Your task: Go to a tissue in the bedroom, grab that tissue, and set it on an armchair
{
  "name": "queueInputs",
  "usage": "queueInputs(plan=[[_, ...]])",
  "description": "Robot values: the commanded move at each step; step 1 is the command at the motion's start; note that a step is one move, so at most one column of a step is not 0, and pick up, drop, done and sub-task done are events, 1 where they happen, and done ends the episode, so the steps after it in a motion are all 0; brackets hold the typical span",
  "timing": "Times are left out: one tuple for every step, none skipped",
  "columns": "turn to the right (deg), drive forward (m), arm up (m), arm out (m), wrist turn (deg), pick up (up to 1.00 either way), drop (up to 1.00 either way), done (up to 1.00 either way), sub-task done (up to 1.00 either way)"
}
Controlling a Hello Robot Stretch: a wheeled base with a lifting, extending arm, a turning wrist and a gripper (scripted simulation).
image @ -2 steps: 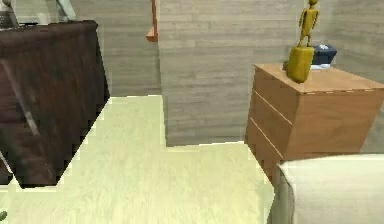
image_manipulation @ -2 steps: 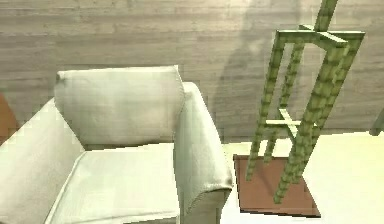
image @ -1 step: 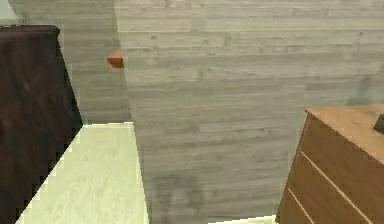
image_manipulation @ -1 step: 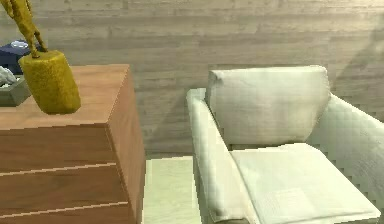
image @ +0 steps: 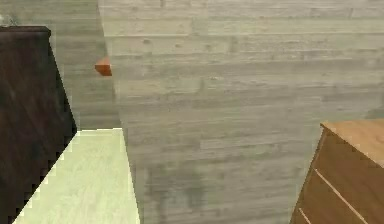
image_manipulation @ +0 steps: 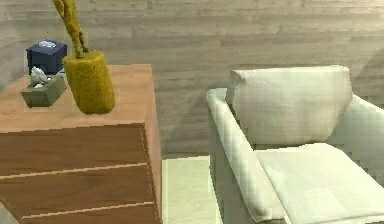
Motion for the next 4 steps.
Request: queueInputs(plan=[[45.0,0.00,0.00,0.00,0.0,0.00,0.00,0.00,0.00],[45.0,0.00,0.00,0.00,0.0,0.00,0.00,0.00,0.00],[12.0,0.00,0.00,0.00,0.0,0.00,0.00,0.00,0.00],[0.0,0.20,0.00,0.00,0.0,0.00,0.00,0.00,0.00]])
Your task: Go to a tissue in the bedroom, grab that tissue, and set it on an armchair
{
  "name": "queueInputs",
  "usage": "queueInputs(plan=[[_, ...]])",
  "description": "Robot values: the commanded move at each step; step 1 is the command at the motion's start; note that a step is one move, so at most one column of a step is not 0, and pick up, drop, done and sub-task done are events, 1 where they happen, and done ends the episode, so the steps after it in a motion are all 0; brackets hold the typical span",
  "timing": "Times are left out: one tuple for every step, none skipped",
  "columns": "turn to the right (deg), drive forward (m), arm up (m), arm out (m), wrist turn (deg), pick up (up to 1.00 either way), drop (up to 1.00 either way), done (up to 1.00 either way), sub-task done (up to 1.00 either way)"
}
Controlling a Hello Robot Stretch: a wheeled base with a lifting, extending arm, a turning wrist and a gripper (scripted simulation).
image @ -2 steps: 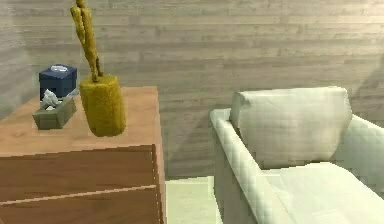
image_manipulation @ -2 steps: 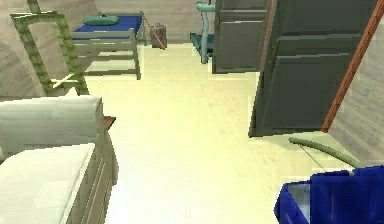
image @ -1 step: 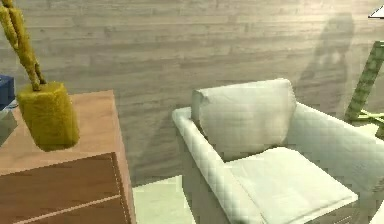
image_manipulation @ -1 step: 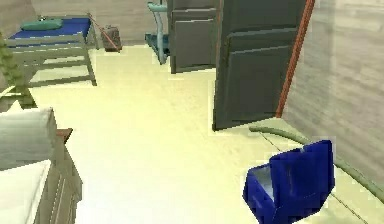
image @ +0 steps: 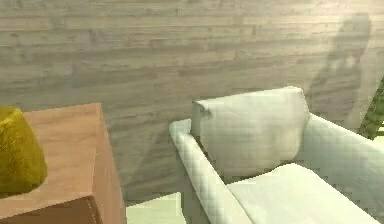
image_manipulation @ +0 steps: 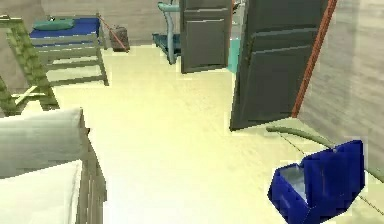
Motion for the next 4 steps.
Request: queueInputs(plan=[[-45.0,0.00,0.00,0.00,0.0,0.00,0.00,0.00,0.00],[-45.0,0.00,0.00,0.00,0.0,0.00,0.00,0.00,0.00],[-45.0,0.00,0.00,0.00,0.0,0.00,0.00,0.00,0.00],[-9.0,0.00,0.00,0.00,0.0,0.00,0.00,0.00,0.00]])
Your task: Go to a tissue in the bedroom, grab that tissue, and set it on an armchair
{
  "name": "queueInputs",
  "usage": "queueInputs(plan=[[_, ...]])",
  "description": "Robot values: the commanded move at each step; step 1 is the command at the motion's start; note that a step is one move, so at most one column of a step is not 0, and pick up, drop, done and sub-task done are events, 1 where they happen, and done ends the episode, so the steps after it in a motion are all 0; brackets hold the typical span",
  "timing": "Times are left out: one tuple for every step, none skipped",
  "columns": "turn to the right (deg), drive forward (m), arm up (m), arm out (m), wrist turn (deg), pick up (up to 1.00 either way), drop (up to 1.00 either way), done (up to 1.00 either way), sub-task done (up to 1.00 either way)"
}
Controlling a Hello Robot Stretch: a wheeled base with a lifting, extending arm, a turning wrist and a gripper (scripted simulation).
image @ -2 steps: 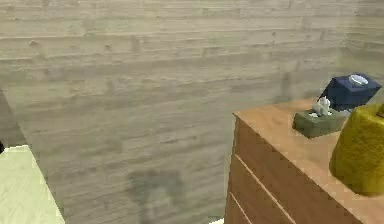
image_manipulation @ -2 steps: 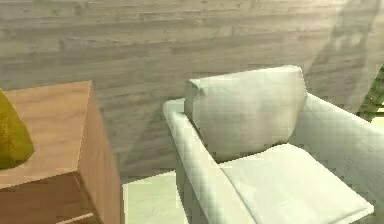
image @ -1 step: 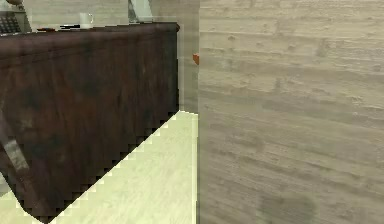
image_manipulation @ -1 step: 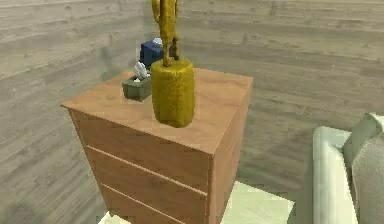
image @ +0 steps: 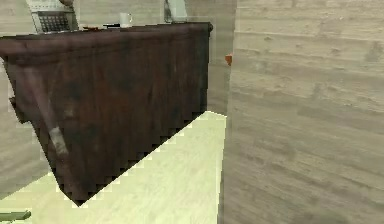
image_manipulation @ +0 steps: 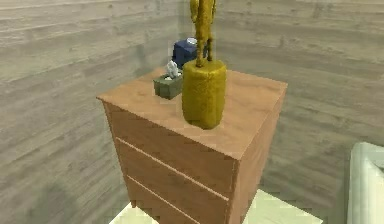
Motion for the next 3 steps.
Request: queueInputs(plan=[[45.0,0.00,0.00,0.00,0.0,0.00,0.00,0.00,0.00],[21.0,0.00,0.00,0.00,0.0,0.00,0.00,0.00,0.00],[3.0,0.00,0.00,0.00,0.0,0.00,0.00,0.00,0.00]])
